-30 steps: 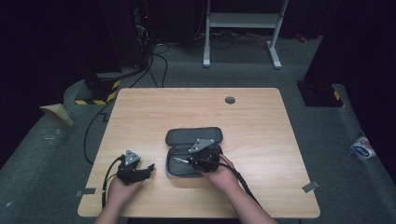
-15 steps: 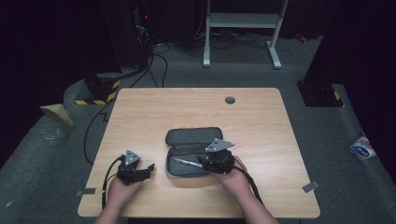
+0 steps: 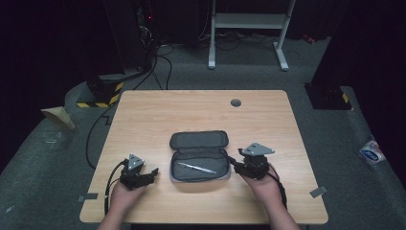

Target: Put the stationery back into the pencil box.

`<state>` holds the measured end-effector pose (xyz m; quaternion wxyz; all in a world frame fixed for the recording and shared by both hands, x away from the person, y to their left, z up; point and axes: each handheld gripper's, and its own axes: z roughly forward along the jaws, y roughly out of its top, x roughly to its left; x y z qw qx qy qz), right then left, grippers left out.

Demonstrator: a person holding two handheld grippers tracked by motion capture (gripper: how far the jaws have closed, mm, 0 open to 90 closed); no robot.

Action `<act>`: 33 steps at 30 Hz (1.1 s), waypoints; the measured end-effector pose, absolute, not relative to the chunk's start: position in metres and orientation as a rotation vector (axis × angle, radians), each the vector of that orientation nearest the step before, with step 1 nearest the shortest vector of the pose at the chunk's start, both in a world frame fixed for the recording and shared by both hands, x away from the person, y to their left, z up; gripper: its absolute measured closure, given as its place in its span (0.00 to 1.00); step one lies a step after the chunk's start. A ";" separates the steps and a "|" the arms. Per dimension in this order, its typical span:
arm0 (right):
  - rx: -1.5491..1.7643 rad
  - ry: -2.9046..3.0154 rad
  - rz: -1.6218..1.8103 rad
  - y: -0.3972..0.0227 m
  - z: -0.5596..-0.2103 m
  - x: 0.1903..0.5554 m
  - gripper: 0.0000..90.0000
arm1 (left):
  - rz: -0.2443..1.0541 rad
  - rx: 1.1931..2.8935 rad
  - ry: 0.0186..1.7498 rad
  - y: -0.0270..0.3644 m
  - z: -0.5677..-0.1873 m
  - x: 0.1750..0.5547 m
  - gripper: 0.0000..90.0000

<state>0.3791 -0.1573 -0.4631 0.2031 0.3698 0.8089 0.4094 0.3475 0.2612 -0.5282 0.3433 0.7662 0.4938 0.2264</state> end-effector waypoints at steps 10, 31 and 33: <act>1.133 2.149 1.137 -0.205 -0.458 0.373 0.52 | 0.589 1.991 1.284 0.261 -0.528 0.347 0.33; 1.322 2.178 0.936 -0.231 -0.506 0.371 0.39 | 0.589 1.986 1.287 0.261 -0.528 0.347 0.33; 1.350 2.180 0.928 -0.233 -0.511 0.371 0.38 | 0.590 1.986 1.287 0.261 -0.528 0.347 0.33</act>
